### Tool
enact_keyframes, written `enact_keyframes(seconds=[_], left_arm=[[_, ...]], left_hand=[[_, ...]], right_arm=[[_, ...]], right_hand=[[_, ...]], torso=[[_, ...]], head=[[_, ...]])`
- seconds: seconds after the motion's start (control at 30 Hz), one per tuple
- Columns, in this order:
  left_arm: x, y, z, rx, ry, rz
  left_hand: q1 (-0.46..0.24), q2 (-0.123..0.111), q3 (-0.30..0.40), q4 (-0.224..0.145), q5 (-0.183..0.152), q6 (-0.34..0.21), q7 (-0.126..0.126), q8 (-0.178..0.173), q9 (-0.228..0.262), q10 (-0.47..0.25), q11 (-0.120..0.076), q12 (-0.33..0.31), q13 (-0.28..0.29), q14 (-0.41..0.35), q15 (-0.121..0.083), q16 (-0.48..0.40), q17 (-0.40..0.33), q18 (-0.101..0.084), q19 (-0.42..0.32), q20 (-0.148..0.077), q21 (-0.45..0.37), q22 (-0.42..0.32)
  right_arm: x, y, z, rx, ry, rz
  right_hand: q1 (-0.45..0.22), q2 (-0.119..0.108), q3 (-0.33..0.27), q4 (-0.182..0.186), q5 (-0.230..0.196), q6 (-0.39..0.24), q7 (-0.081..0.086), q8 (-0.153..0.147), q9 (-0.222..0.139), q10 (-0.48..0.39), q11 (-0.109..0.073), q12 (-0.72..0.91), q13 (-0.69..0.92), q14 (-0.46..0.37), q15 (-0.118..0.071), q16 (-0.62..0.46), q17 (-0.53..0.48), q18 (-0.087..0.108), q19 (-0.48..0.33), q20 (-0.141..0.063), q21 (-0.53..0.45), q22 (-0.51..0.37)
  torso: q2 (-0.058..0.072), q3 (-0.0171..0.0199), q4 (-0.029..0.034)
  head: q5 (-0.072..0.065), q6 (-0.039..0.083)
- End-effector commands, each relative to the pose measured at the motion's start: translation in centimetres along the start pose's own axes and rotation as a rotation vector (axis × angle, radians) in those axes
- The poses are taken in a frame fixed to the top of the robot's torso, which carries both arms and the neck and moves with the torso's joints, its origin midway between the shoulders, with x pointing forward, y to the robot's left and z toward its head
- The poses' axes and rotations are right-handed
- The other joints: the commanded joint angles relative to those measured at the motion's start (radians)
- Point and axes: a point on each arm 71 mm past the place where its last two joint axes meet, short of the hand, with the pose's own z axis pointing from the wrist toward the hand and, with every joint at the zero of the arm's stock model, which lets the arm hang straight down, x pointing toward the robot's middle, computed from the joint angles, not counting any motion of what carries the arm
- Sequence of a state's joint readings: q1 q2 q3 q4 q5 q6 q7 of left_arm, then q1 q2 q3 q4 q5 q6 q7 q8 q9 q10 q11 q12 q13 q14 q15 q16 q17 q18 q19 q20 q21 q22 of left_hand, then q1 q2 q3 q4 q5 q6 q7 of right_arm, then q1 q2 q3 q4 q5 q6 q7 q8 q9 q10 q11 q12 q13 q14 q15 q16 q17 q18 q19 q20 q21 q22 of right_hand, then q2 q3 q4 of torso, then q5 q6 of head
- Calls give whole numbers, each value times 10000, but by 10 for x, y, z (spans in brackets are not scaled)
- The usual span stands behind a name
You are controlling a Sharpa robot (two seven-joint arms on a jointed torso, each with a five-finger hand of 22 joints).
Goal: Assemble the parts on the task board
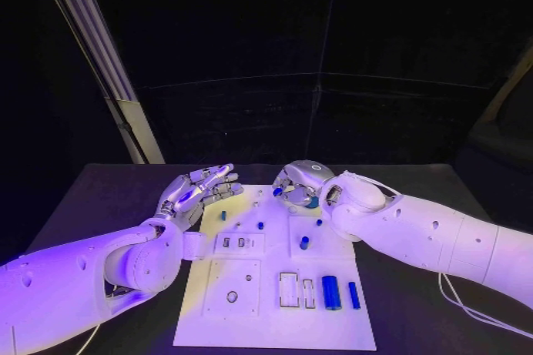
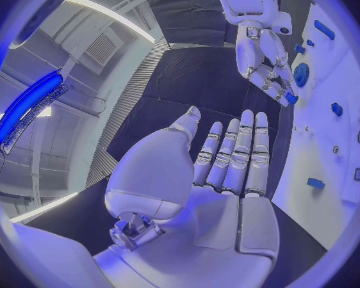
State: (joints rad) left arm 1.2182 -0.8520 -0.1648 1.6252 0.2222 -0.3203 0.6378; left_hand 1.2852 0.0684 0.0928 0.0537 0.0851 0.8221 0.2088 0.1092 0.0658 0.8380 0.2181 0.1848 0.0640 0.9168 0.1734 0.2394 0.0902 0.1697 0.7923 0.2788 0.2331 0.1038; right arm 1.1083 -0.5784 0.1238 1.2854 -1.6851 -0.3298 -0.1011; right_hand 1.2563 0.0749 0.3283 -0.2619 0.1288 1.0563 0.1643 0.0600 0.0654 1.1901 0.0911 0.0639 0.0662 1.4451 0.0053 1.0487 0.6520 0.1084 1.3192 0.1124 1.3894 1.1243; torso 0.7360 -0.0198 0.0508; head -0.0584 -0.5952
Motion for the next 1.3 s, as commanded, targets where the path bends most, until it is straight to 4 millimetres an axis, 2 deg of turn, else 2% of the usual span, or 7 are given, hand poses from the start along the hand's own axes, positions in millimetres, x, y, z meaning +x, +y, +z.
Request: enact_keyframes(seconds=[0.03, 0.27, 0.43, 0.53, 0.77, 1.03, 1.3], left_arm=[[2, -3, 1, 199, 172, -145], [2, -3, 2, 223, 192, -146], [2, -5, 3, 239, 171, -165], [3, -5, 3, 228, 167, -174], [3, -5, 4, 218, 158, -175], [5, -4, 5, 210, 216, -204], [5, -4, 6, 205, 215, -193]], left_hand=[[-7, 73, 27, 13, -23, 9, 578, -33, -7, -84, 4, 61, -8, 91, -5, 58, -10, 118, 62, 20, -12, -15], [-7, 73, 27, 13, -23, 9, 578, -33, -7, -84, 4, 61, -8, 91, -5, 58, -10, 118, 62, 20, -12, -15], [-18, 73, 27, 13, -23, 13, 578, -32, -6, -82, 4, 65, -7, 95, -6, 61, -11, 118, 67, 20, -13, -17], [6, 53, 43, -30, -19, 24, 572, -29, -4, -73, 0, 78, -5, 102, -8, 66, -16, 119, 80, 18, -16, -25], [11, 46, 47, -44, -19, 27, 571, -29, -3, -71, -2, 82, -5, 101, -8, 67, -18, 119, 83, 17, -18, -28], [11, 46, 47, -44, -19, 27, 571, -29, -3, -71, -2, 82, -5, 101, -8, 67, -18, 119, 83, 17, -18, -28], [11, 46, 47, -44, -19, 27, 571, -29, -3, -71, -2, 82, -5, 101, -8, 67, -18, 119, 83, 17, -18, -28]], right_arm=[[-5, 1, 6, -54, -543, 161], [0, 4, 18, -14, -414, 142], [2, 6, 24, 46, -317, 118], [3, 7, 27, 57, -285, 97], [7, 10, 31, -68, 72, 58], [11, 9, 36, -31, 265, 25], [14, 10, 40, -8, 267, 25]], right_hand=[[-26, -144, 129, 24, -60, -17, 64, 38, 0, -37, 38, -20, -6, -51, 9, 71, -19, -172, -81, 12, 44, 3], [-70, -255, 320, 96, -58, -48, 77, 37, 0, -72, 56, -21, -6, -59, 20, 83, -45, -174, -82, 22, 52, 11], [-88, -308, 406, 133, -59, -66, 87, 36, 0, -91, 64, -22, -6, -60, 26, 97, -44, -174, -84, 28, 54, 12], [-88, -308, 406, 133, -59, -66, 87, 36, 0, -91, 64, -22, -6, -60, 26, 97, -44, -174, -84, 28, 54, 12], [-250, -554, 533, 319, 70, -78, 92, 47, 6, -89, 69, -10, 3, -61, 38, 140, -43, -174, -88, 43, 62, 18], [-260, -575, 545, 337, 86, -80, 91, 47, 6, -90, 70, -10, 4, -61, 38, 143, -44, -173, -92, 44, 60, 13], [-260, -575, 545, 337, 86, -80, 91, 47, 6, -90, 70, -10, 4, -61, 38, 143, -44, -173, -92, 44, 60, 13]], torso=[[14, -13, 14], [25, 2, 35], [39, -12, 25], [31, 4, 8], [22, 8, 3], [17, 4, 28], [24, 2, 14]], head=[[39, 13], [66, 1], [90, 1], [116, -8], [140, -52], [174, -102], [183, -108]])
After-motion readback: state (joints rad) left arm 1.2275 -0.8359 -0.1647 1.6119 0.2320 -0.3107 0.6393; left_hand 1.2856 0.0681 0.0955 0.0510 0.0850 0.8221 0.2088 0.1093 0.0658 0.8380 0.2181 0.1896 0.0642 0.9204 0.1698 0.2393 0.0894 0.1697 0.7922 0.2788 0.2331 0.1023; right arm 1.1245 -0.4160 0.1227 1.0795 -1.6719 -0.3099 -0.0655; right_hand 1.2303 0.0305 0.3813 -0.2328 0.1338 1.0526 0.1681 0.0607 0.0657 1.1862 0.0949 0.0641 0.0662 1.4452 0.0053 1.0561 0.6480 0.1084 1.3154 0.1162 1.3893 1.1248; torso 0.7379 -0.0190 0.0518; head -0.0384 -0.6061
